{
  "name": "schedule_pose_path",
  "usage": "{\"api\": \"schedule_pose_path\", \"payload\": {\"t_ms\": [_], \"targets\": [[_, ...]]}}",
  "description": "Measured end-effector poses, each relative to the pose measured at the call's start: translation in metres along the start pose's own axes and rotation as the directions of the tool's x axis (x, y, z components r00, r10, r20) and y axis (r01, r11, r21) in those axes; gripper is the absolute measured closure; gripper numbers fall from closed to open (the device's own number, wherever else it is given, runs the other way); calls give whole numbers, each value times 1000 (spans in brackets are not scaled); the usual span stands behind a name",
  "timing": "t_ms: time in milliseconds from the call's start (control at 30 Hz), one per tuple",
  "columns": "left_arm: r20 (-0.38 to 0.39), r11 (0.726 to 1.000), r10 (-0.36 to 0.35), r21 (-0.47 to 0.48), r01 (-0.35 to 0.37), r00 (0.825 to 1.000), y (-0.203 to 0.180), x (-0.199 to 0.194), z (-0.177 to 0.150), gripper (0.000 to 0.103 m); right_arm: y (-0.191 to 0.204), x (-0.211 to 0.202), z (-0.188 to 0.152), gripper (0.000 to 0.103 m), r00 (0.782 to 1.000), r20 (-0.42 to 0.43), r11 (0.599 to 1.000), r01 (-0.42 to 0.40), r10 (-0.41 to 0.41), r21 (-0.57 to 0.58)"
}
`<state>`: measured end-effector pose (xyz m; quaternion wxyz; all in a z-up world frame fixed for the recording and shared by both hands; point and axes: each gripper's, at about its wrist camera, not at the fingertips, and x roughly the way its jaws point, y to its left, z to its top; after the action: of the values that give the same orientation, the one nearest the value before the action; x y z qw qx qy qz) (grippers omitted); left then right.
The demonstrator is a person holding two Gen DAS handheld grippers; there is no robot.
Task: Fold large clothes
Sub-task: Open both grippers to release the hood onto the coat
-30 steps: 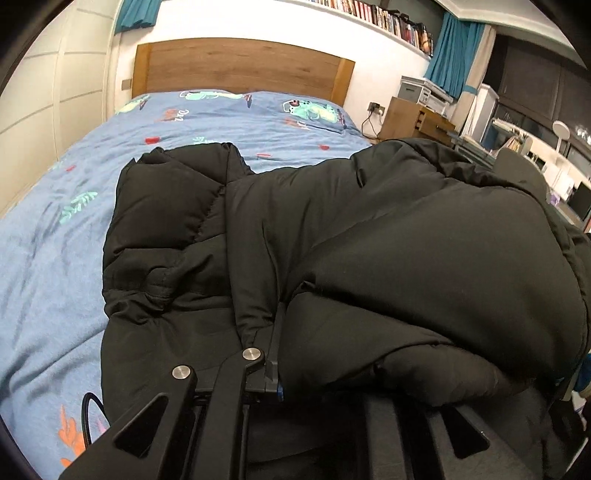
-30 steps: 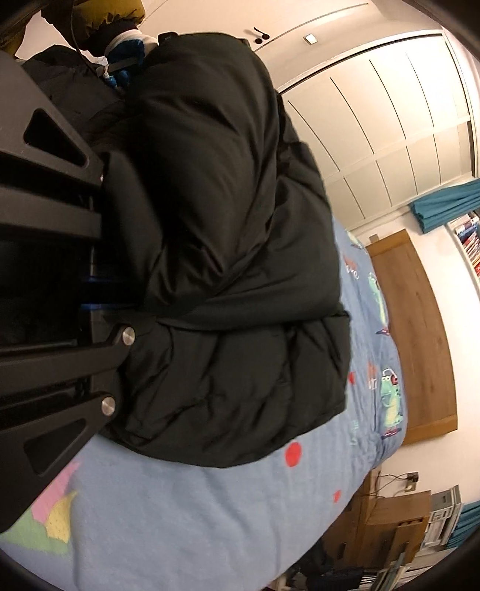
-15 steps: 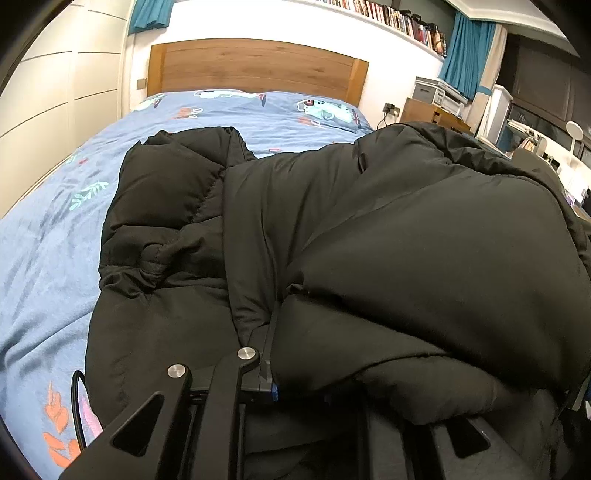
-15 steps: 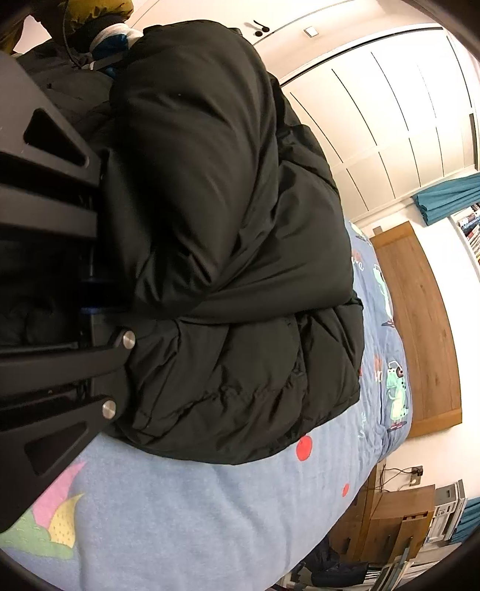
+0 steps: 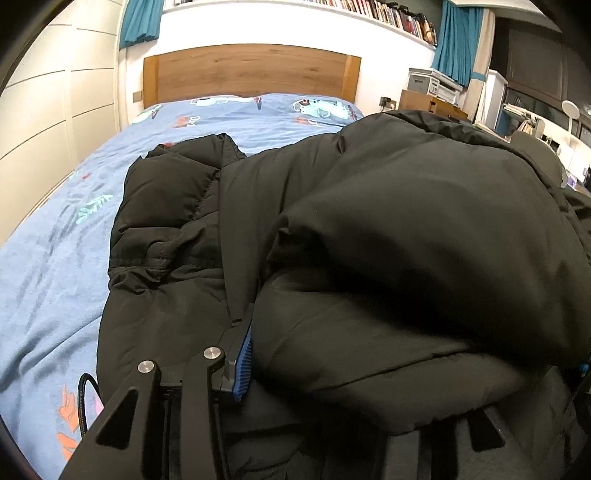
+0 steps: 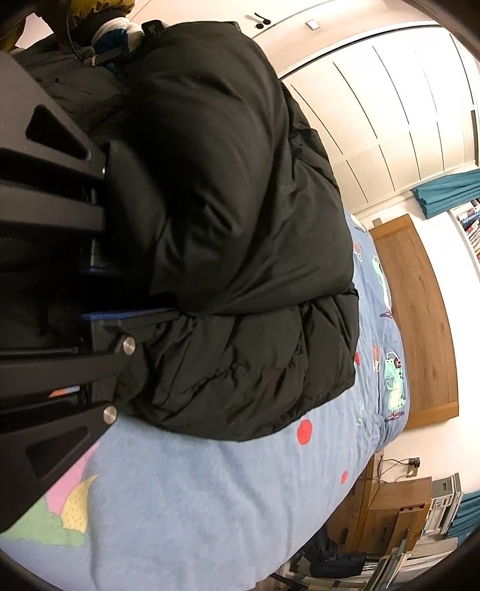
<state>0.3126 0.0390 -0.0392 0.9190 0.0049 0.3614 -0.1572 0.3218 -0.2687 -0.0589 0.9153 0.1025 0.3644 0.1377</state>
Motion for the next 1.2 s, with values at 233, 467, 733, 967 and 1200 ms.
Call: {"api": "schedule_pose_path", "payload": {"t_ms": [233,467,733,967,1200], "targets": [[4,1000,9,6,-9,1000,1,3,0,61,0,-12,-3,89,999,2,999,33,-33,-3],[8,999,22,23,-22,1000,-1,3,-2,61,-12,-24,-6,89,997,0,997,76,-76,18],[-17,999,36,21,-36,999,-3,-7,-5,43,-7,-55,-2,77,989,37,990,142,-142,-18],[-24,998,50,-48,-51,998,21,-47,-6,38,12,-83,17,71,986,94,987,147,-141,-59],[49,998,27,-52,-25,998,17,-73,36,35,38,-95,45,71,981,130,982,156,-141,-109]]}}
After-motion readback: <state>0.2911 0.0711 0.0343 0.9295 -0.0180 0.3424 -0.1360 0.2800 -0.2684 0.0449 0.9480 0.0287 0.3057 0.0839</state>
